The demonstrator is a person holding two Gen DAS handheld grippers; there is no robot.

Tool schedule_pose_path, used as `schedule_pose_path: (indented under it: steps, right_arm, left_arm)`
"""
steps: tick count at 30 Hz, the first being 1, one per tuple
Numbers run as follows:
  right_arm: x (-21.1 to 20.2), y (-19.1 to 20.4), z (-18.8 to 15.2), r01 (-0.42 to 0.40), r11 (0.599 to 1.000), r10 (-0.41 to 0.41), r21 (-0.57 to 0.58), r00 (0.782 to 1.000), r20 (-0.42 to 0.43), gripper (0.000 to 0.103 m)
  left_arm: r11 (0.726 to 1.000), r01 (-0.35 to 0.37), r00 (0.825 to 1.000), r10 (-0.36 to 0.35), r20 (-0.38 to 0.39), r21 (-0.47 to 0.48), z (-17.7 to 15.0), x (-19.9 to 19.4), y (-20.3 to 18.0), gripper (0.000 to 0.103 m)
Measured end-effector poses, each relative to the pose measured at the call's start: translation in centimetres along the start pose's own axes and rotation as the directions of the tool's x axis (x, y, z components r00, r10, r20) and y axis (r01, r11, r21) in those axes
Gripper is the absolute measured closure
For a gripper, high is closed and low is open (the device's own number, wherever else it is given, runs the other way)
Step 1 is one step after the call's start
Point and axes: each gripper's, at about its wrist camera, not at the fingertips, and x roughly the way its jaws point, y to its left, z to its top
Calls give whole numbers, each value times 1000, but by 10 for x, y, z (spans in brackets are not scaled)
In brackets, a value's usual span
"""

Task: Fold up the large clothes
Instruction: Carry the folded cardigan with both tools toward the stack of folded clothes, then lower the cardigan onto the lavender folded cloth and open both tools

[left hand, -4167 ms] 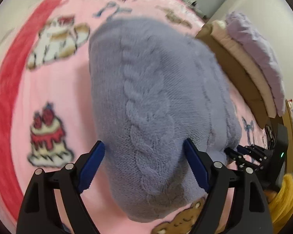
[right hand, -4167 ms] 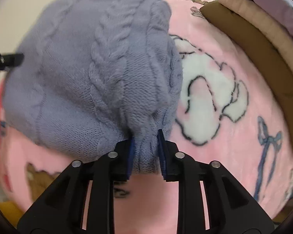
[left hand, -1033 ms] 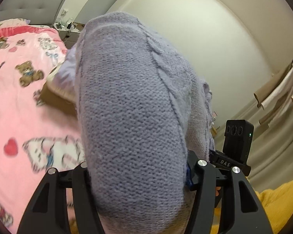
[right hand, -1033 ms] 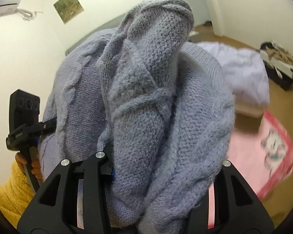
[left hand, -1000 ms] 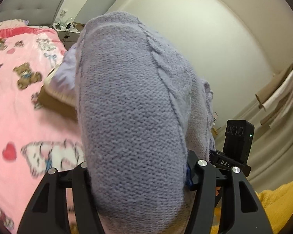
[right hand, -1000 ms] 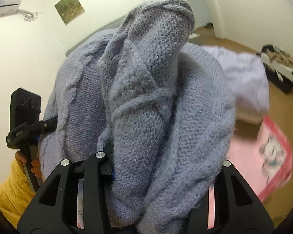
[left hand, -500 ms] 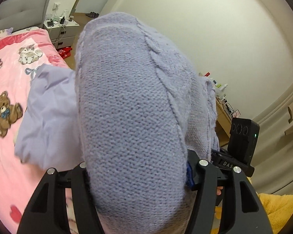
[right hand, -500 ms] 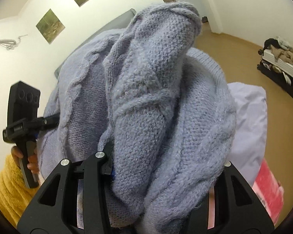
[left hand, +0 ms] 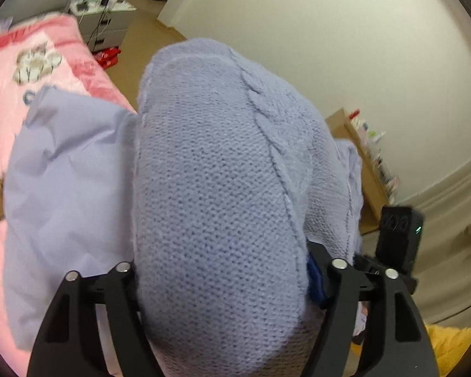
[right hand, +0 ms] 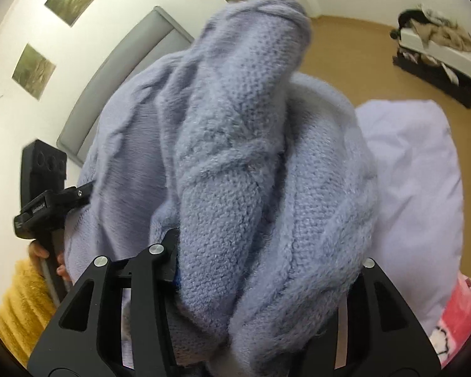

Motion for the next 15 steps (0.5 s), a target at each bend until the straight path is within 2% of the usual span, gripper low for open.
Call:
schedule_pose_path:
  steps: [1,2,4,7,9,10,12,14,15]
  right_arm:
    - [3,-6,1,-12,1000,12,15,1000,-9,49]
    - [3,-11,5,-25,999,26,36,1000,-17,46]
    - [1,-27,15,-59,993,64,103,997,-39,32]
    - [-29,-40,25,-38,992,37,117,999,7,23]
    - [-47,-47,33,-33,991,30,128,999,27,19]
    - [-60,-41,33,0,994,-5,111,999,52,17]
    - [-79,-18,36,101,995,-100,-12,991,92,16]
    - [-90,19,31,221,954,-189,-202,968,167,15]
    - [-88,26,31,237,932,-187,-272,962,199,15]
  left_arm:
    - [1000,15,1000,-15,5,-18,2,1,7,24]
    - [999,32,999,-32,7,-33,3,1,11,23]
    - [999,40,999,-40,-11,-20,6,-3,11,20]
    - [999,39,994,-36,-101,34,17,-11,6,20]
    - [999,4,982,5,-188,49,23,-12,2,20]
    - [998,-19,976,30,-217,53,25,-11,2,20]
    - [993,-57,965,82,-250,107,25,-17,-11,20]
    - [978,-92,963,136,-234,189,24,-29,-28,20]
    - [974,-102,963,147,-224,201,26,-33,-31,21]
